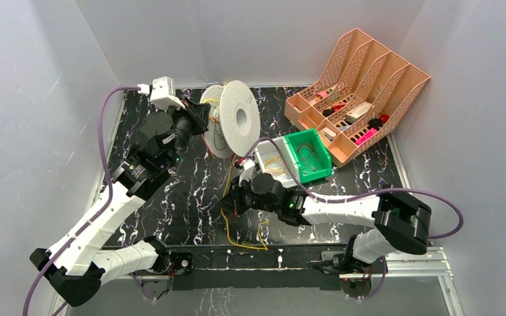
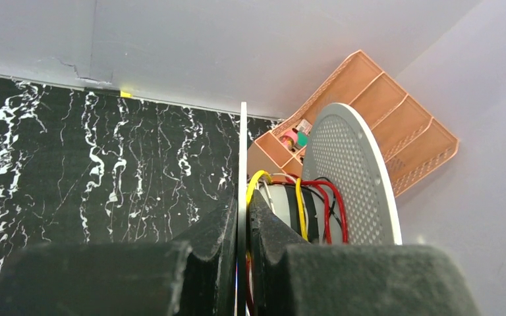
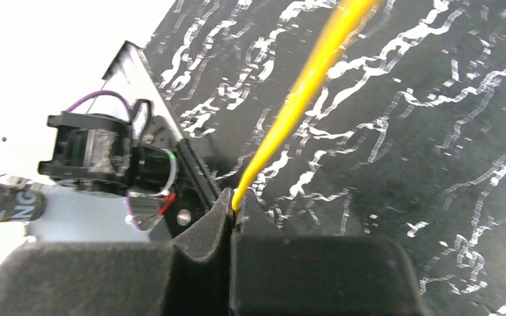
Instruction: Wrap the cables
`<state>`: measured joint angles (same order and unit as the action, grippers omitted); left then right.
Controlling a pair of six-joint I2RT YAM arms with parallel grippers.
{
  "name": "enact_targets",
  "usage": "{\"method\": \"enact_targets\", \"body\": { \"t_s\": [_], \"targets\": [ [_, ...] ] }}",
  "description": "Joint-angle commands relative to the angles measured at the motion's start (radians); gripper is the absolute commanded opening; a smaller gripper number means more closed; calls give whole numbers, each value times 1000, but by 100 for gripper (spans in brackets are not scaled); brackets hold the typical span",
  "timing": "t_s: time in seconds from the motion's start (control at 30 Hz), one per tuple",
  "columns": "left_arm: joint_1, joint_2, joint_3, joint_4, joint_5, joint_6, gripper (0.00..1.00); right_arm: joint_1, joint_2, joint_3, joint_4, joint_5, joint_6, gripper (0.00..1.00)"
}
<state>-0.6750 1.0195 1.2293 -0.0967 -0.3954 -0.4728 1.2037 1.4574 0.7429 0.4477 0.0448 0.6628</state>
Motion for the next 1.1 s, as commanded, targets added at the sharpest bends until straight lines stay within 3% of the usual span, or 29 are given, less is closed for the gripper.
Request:
{"method": "enact_targets", "body": {
  "t_s": [0.0, 0.6, 0.9, 1.07],
  "targets": [
    [-3, -4, -16, 112, -23, -25, 0, 45, -67, 98, 3, 13, 3, 0],
    [-3, 29, -117, 48, -60, 36, 0, 115, -128, 390, -367, 155, -73, 0],
    [-4, 32, -153, -18, 29, 107, 0, 111, -120, 553, -596, 262, -164, 0],
    [-12, 32, -175, -47, 83, 135, 0, 52, -121, 603, -656, 209, -222, 0]
  ]
}}
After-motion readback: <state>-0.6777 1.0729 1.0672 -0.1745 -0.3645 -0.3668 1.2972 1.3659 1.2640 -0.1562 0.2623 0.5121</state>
